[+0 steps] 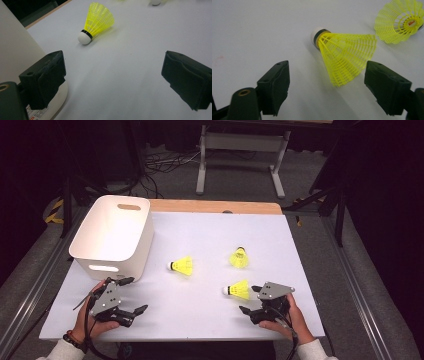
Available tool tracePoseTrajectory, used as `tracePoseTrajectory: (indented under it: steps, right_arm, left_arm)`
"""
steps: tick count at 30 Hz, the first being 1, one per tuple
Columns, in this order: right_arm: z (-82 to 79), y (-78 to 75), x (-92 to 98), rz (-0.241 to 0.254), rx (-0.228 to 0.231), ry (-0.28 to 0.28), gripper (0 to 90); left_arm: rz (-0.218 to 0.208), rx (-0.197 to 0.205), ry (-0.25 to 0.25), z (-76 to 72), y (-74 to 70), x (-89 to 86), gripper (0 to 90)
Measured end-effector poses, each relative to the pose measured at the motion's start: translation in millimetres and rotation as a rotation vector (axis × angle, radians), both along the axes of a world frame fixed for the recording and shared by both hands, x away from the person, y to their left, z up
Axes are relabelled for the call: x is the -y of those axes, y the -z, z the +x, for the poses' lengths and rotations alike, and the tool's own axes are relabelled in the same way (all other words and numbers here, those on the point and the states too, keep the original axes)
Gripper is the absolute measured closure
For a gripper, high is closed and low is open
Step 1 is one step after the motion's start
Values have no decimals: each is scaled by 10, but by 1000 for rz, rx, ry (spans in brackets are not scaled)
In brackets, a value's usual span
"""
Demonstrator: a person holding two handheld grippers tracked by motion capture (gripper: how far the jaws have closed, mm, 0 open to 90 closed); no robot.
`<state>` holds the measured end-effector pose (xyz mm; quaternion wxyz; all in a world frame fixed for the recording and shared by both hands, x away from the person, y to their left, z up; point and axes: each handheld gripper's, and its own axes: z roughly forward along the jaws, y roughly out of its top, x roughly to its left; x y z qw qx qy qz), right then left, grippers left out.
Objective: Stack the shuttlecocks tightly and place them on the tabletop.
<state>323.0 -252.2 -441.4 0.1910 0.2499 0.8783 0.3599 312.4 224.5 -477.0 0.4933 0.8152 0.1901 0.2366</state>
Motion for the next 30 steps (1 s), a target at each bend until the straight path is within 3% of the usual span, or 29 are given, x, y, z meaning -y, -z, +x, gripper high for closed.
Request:
tracePoseTrajectory:
  steps: [4,7,8,11,21,30]
  right_arm:
    - [10,29,-10,-13,-4,-15,361]
    - [16,41,-24,-26,-9,-15,404]
    - [19,49,-29,-20,-9,-20,463]
    - [23,51,-33,-25,-7,-21,498]
    - [48,62,-30,-18,-6,-26,814]
    - [38,57,-40,-20,12,-30,888]
  left_arm:
    - [7,0,4,2,1,5,63]
    - [8,0,5,3,3,7,64]
    - [7,-1,7,2,2,7,63]
    - [4,-1,3,1,1,4,63]
    - [1,-2,5,4,4,6,64]
    - [2,-3,8,3,5,6,64]
